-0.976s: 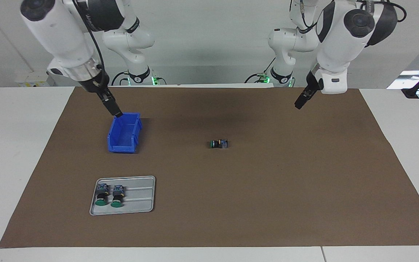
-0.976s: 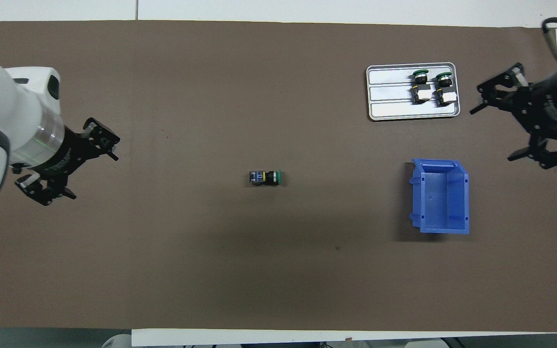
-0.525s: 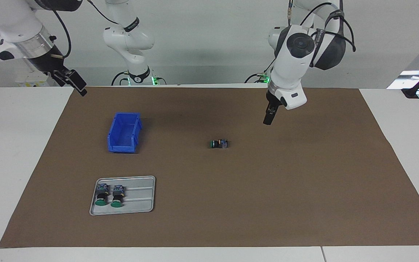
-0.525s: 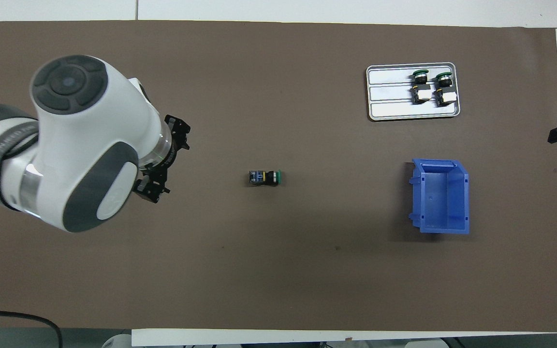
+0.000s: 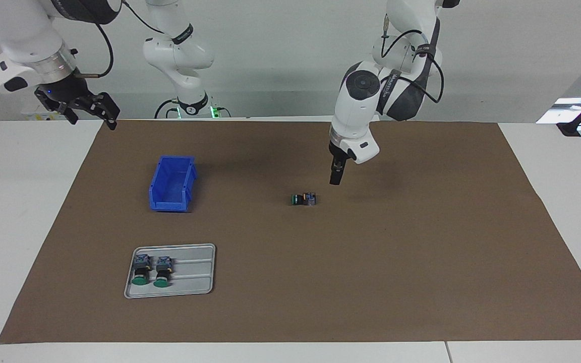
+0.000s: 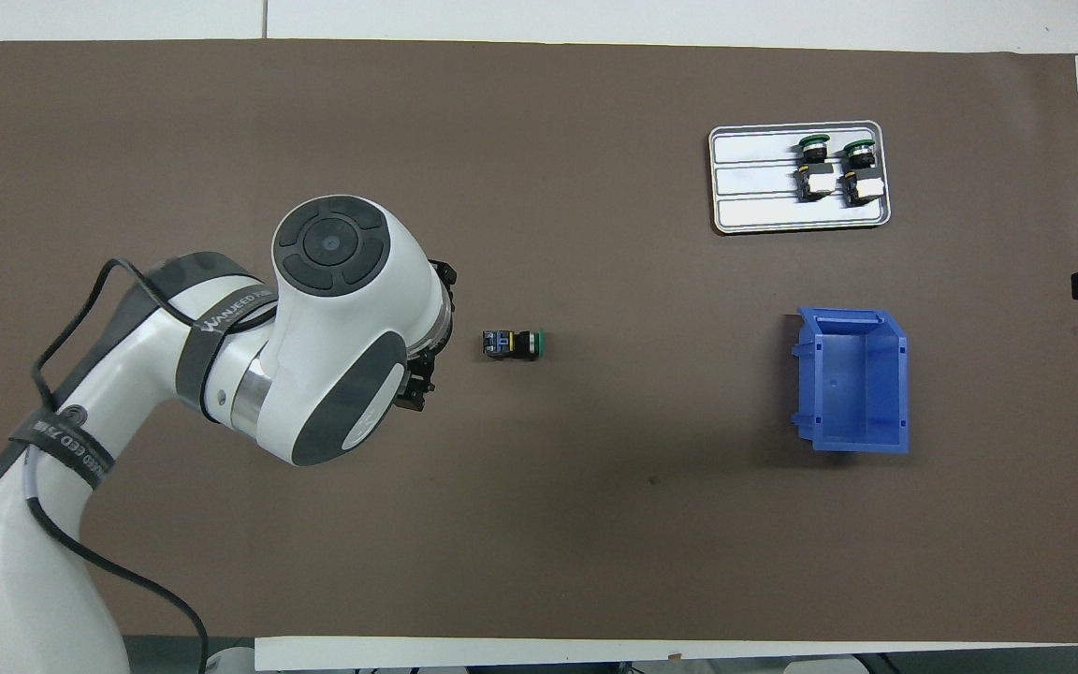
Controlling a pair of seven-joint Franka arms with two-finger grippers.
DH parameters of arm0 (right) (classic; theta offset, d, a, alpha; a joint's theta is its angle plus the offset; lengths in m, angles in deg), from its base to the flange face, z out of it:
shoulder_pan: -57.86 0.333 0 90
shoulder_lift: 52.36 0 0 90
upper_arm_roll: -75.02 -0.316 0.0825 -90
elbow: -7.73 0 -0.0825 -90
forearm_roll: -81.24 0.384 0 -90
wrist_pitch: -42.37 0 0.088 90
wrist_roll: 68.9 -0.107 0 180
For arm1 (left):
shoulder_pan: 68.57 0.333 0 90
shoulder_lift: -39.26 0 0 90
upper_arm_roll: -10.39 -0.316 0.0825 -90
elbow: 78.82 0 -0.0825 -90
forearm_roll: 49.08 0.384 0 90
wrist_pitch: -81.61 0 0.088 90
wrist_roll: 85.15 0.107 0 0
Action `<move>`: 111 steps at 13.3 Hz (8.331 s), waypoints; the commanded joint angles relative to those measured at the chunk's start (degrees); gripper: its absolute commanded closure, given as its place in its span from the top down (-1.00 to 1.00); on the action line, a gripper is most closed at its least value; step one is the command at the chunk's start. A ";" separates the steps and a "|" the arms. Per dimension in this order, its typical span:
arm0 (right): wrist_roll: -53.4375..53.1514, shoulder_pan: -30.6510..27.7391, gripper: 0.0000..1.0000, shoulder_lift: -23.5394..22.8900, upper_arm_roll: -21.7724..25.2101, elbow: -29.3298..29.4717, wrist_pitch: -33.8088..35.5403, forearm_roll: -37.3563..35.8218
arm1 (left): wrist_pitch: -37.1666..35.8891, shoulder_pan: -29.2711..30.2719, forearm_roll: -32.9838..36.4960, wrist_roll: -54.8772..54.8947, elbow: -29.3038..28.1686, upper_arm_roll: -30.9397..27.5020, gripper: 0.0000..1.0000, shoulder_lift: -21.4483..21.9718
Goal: Place and press button with both arms
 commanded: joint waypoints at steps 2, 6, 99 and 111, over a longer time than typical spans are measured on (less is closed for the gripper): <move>3.77 0.15 0.96 0.41 -0.35 -0.37 -0.01 0.02 | 1.91 -3.58 -0.32 -5.61 3.69 -1.05 0.99 -5.85; 6.32 -0.20 0.97 0.41 -0.27 -0.55 0.26 1.07 | 2.95 -4.65 0.03 -10.97 9.48 -1.14 0.99 -11.12; 6.67 0.06 0.97 0.94 -0.09 -1.34 0.52 1.34 | 3.84 19.78 -81.96 64.34 -19.51 -1.23 -0.74 -2.26; 6.67 0.06 0.97 0.94 -0.09 -1.34 0.52 1.34 | -2.66 21.45 -86.97 72.15 -18.90 -1.32 -0.73 -8.67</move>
